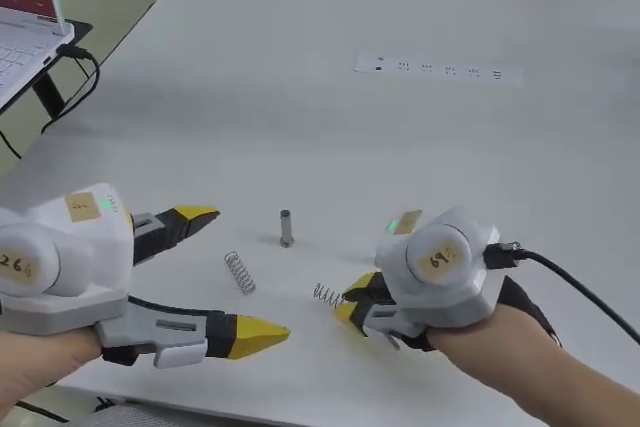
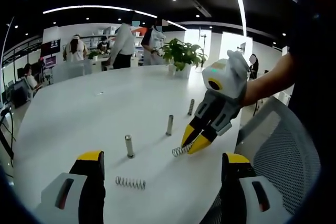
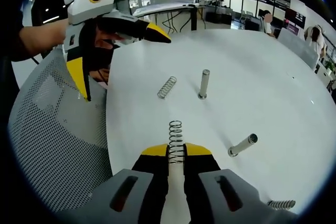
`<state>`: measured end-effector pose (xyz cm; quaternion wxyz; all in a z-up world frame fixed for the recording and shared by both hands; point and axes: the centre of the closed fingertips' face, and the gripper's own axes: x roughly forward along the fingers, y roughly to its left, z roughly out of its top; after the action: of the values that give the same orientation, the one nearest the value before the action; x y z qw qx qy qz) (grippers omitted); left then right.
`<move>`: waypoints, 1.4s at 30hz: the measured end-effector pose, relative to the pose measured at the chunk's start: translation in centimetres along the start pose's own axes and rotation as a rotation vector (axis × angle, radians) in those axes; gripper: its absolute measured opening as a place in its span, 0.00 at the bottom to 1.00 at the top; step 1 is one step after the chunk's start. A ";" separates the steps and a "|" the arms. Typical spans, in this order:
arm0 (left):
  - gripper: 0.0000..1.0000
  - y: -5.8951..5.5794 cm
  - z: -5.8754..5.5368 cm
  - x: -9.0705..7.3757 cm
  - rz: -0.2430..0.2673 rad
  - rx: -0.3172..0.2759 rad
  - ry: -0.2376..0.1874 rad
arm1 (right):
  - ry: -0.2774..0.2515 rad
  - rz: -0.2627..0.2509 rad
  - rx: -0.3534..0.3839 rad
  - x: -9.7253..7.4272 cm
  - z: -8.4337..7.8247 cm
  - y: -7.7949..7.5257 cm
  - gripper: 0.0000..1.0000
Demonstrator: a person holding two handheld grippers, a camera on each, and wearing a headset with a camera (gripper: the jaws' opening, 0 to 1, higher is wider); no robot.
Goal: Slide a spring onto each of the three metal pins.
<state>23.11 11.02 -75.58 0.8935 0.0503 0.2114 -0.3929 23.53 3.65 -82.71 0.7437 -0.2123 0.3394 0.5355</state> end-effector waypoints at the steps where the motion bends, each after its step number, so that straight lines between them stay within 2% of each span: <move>1: 0.88 -0.1 0.1 0.0 -0.003 0.001 -0.003 | -0.003 -0.001 -0.001 -0.2 0.0 -0.1 0.07; 8: 0.82 -0.8 0.7 0.3 -0.030 0.004 -0.023 | -0.013 -0.020 -0.009 -2.0 -0.3 -1.1 0.07; 14: 0.78 -1.9 0.5 1.0 -0.068 0.008 -0.014 | -0.014 -0.032 -0.025 -3.1 -0.7 -1.7 0.07; 17: 0.72 -2.4 0.4 1.3 -0.091 0.013 -0.003 | -0.020 -0.029 -0.027 -3.6 -0.8 -1.6 0.07; 22: 0.64 -2.9 0.1 1.8 -0.133 0.024 0.016 | -0.010 -0.030 -0.062 -4.1 -1.2 -1.8 0.07; 27: 0.58 -3.7 0.4 2.8 -0.183 0.043 0.028 | -0.015 -0.026 -0.102 -4.7 -1.1 -1.8 0.07; 42: 0.42 -5.5 1.7 5.6 -0.313 0.083 0.020 | -0.024 -0.008 -0.225 -6.2 -0.6 -1.7 0.07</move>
<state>23.08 2.96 -75.98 0.8164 0.0578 0.2093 -0.5351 23.74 -1.42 -78.68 0.7211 -0.2894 0.2675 0.5698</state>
